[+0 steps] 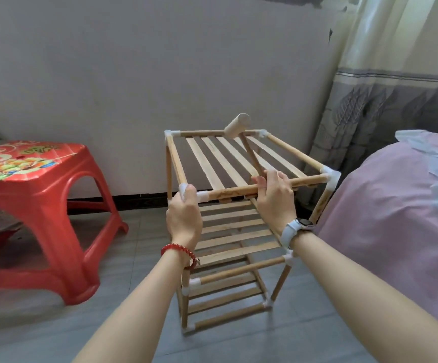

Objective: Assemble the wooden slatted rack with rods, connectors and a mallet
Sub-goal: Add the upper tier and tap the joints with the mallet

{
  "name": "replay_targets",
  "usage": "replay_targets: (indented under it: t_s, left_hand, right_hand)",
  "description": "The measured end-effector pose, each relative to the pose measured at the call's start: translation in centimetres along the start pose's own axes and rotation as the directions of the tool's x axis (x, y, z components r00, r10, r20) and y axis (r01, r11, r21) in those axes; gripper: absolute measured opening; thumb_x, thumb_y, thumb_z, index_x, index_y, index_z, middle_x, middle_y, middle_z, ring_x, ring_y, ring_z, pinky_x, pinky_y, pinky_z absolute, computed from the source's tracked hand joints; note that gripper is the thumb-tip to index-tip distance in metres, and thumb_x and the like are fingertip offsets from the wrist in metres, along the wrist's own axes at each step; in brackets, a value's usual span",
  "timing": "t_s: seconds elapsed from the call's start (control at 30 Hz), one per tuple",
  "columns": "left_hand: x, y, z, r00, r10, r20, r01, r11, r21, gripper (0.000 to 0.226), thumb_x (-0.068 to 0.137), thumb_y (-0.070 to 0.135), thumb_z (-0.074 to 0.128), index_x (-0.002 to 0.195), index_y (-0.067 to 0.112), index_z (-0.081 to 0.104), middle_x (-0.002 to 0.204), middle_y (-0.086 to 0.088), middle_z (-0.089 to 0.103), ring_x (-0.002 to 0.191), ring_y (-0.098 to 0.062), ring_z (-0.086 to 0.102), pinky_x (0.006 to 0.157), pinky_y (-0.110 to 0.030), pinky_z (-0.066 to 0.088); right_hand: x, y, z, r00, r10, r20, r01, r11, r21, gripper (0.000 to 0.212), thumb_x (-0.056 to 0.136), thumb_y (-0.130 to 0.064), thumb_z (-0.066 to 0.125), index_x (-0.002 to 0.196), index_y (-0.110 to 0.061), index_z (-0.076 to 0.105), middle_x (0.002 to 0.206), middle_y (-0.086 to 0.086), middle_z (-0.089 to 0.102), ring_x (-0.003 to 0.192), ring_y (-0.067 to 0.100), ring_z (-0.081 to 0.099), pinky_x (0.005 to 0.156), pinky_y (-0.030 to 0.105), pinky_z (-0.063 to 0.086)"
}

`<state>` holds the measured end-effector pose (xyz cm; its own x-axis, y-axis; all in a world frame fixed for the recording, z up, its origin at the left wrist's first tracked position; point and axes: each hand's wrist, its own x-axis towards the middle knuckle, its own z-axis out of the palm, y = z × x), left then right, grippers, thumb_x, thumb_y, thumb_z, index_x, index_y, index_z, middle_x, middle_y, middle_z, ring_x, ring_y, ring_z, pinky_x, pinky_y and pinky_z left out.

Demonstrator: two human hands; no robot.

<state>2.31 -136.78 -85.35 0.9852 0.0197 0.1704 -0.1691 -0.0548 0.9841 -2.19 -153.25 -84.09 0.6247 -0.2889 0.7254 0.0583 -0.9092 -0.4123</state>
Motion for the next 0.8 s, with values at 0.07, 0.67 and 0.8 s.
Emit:
replay_targets:
  t_s: [0.07,0.67,0.8]
  left_hand:
    - [0.3,0.2,-0.7,0.996,-0.086,0.023,0.085,0.996,0.02,0.055,0.078,0.055,0.029,0.094,0.012,0.059,0.098,-0.028,0.06,0.083,-0.039,0.054,0.075,-0.043,0.046]
    - [0.4,3.3,5.3,0.804,0.465,0.37,-0.516,0.237,0.823,0.053,0.097,0.039,0.011,0.125,0.024,0.054,0.126,0.003,0.057,0.137,-0.023,0.032,0.108,-0.053,-0.013]
    - [1.7,2.5,6.6,0.802,0.462,0.378,-0.554,0.341,0.76,0.034,0.102,0.036,0.028,0.12,0.034,0.057,0.12,0.008,0.056,0.132,-0.021,0.031,0.106,-0.048,-0.007]
  right_hand:
    - [0.8,-0.3,-1.5,0.98,0.056,0.19,-0.069,0.996,0.062,0.029,0.101,-0.017,0.035,0.102,0.0,0.058,0.081,-0.002,0.057,0.089,0.015,0.049,0.104,0.047,0.034]
    - [7.6,10.6,-5.3,0.867,0.463,0.185,-0.491,0.857,0.158,0.036,0.103,-0.032,0.027,0.117,-0.009,0.051,0.104,0.008,0.06,0.085,0.024,0.055,0.071,0.033,0.043]
    - [5.8,10.6,-5.6,0.895,0.418,0.156,-0.436,0.894,0.102,0.036,0.102,-0.034,0.027,0.109,-0.009,0.051,0.103,0.01,0.063,0.084,0.028,0.059,0.072,0.04,0.049]
